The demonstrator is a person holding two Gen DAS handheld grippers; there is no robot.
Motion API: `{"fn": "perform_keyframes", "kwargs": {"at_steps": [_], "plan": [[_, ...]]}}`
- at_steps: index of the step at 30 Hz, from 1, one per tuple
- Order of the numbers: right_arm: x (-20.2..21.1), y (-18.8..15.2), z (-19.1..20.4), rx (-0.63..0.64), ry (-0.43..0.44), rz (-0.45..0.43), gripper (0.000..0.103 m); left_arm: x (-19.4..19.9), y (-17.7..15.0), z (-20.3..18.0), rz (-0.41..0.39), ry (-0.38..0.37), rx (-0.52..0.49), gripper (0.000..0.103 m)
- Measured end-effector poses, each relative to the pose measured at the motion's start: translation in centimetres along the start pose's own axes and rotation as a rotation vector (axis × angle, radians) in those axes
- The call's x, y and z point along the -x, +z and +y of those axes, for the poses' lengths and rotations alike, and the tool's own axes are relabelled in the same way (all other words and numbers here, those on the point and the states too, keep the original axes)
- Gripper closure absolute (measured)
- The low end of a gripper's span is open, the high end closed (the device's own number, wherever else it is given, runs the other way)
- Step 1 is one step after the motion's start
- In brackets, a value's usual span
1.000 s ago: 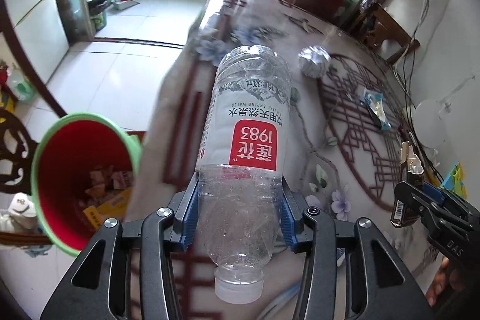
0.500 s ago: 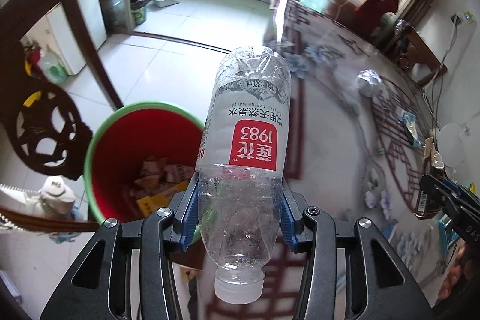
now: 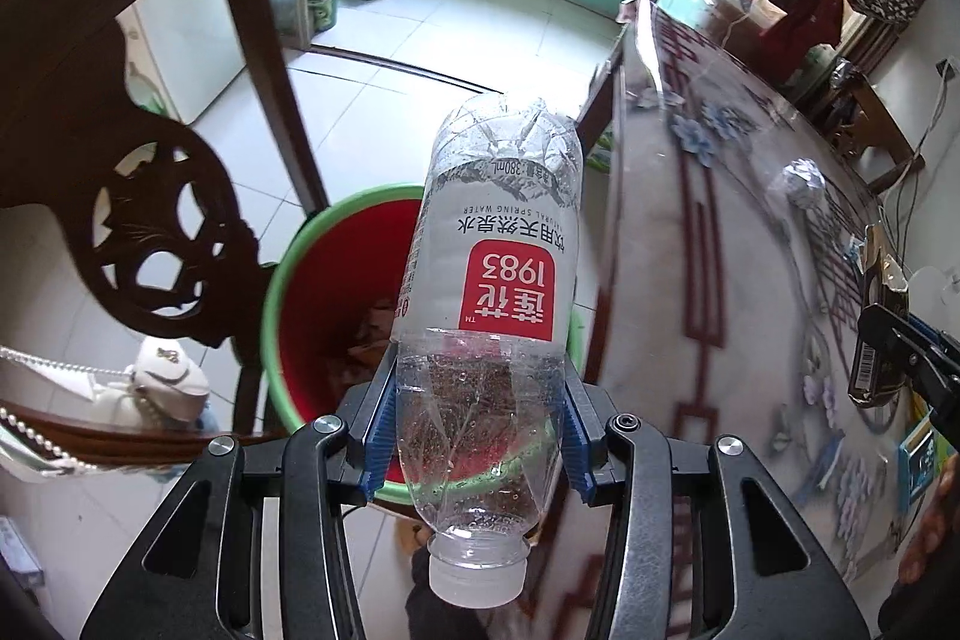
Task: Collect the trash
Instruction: 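Carry the cigarette pack and water bottle over the red bin and release both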
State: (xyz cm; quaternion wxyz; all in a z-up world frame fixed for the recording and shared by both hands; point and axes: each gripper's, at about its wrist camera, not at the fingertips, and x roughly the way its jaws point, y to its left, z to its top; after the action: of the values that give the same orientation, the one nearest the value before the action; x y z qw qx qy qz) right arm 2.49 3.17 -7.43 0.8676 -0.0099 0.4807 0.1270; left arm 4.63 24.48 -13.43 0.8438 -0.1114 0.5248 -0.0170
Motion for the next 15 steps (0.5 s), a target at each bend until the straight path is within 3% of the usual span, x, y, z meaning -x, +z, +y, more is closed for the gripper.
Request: {"fn": "perform_keyframes", "kwargs": {"at_steps": [15], "plan": [[-7.0, 2.0, 7.5, 0.091, 0.097, 0.105, 0.058, -1.8, 0.7, 4.2, 0.062, 0.001, 0.036, 0.059]]}}
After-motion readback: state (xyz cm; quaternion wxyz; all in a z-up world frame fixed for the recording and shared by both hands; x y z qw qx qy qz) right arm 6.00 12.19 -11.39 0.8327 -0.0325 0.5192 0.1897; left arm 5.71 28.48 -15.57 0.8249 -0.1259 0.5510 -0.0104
